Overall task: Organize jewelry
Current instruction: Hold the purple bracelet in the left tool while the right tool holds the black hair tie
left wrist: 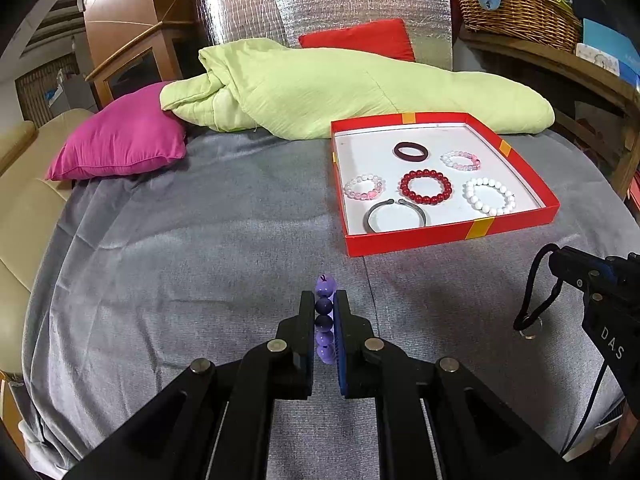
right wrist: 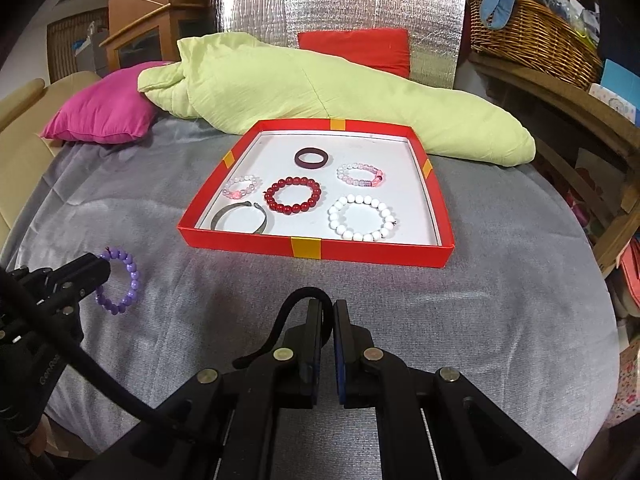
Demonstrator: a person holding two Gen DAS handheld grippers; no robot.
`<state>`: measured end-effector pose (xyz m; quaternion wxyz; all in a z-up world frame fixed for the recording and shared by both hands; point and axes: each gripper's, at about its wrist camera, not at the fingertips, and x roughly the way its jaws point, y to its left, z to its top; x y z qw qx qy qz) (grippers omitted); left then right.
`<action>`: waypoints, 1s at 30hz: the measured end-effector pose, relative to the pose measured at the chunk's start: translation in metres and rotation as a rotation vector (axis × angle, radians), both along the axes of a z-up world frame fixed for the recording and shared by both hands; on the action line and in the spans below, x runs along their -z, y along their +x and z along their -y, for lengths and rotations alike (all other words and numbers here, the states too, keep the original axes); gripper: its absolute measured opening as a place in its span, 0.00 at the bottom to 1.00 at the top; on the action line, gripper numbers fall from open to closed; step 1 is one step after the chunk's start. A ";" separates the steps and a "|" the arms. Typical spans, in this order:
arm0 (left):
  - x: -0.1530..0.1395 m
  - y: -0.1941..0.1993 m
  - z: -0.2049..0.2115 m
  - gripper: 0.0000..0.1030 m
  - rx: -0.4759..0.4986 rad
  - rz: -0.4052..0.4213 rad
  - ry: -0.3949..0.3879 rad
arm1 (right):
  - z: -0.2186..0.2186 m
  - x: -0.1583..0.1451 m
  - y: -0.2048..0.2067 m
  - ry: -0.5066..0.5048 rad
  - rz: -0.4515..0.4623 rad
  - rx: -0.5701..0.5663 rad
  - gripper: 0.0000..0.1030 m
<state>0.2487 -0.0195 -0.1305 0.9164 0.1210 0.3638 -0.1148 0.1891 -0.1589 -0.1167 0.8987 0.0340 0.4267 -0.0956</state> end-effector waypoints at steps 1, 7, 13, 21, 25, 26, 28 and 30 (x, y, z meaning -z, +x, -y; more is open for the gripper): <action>0.000 0.000 0.000 0.09 0.000 -0.001 -0.001 | 0.000 0.000 0.000 -0.001 0.000 0.000 0.06; 0.000 -0.001 0.000 0.09 0.002 -0.001 0.001 | 0.000 0.001 0.000 -0.002 0.001 0.002 0.06; -0.001 -0.002 0.002 0.09 0.008 0.000 0.004 | 0.001 0.001 -0.001 -0.004 0.001 0.005 0.06; 0.000 -0.002 0.004 0.09 0.016 0.000 0.006 | 0.010 0.000 -0.001 -0.014 0.002 0.021 0.06; 0.001 -0.003 0.008 0.09 0.023 -0.001 0.010 | 0.010 -0.001 -0.002 -0.019 0.003 0.023 0.06; 0.001 -0.003 0.009 0.09 0.025 -0.001 0.011 | 0.011 -0.001 -0.002 -0.017 0.003 0.024 0.06; 0.002 -0.003 0.009 0.09 0.027 -0.002 0.012 | 0.013 -0.001 -0.002 -0.016 0.002 0.027 0.06; 0.002 -0.003 0.010 0.09 0.026 -0.002 0.012 | 0.015 -0.001 -0.002 -0.015 0.002 0.031 0.06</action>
